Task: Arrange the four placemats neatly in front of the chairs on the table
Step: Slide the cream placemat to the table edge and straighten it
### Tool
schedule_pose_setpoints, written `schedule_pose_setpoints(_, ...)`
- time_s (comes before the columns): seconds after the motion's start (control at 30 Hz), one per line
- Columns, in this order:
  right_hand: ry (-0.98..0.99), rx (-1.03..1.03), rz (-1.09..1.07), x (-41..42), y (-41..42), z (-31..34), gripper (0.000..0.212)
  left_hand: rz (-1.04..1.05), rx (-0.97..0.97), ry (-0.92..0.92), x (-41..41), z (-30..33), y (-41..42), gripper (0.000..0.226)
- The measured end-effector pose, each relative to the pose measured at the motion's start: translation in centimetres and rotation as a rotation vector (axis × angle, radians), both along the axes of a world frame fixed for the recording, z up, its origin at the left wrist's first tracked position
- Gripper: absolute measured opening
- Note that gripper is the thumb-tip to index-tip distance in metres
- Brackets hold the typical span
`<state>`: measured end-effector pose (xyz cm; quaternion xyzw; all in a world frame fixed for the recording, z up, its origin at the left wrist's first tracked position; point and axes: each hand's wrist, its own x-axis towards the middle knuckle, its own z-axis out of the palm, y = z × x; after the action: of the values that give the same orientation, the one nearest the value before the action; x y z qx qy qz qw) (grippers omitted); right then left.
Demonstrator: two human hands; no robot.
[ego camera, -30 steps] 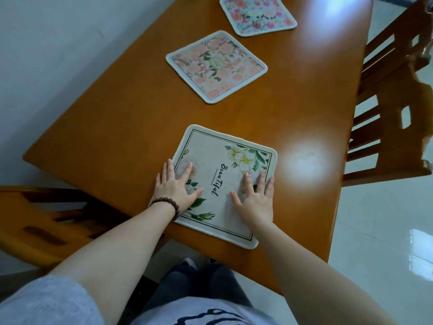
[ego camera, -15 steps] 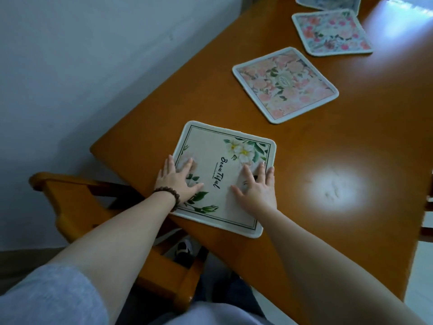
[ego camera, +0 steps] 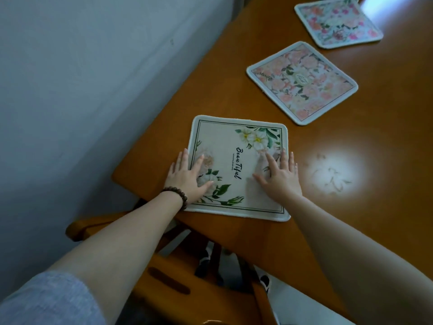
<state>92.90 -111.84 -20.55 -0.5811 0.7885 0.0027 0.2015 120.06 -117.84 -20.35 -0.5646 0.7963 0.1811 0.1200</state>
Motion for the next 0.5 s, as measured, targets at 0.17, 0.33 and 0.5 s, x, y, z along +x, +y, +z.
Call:
schedule_pose_setpoints(0.17,0.068,-0.117,-0.009,3.9,4.5,0.8,0.092,-0.046,-0.068,0.013,0.3,0.5,-3.1,0.089)
schedule_pose_setpoints(0.33,0.116,-0.081,-0.020,6.5,7.3,-0.4,0.094,-0.131,-0.097,-0.028,-1.3,0.2,-7.5,0.090)
schedule_pose_setpoints(0.5,0.126,-0.037,-0.069,6.6,7.9,-1.7,0.088,-0.173,-0.102,-0.052,-4.1,-0.3,-12.1,0.089)
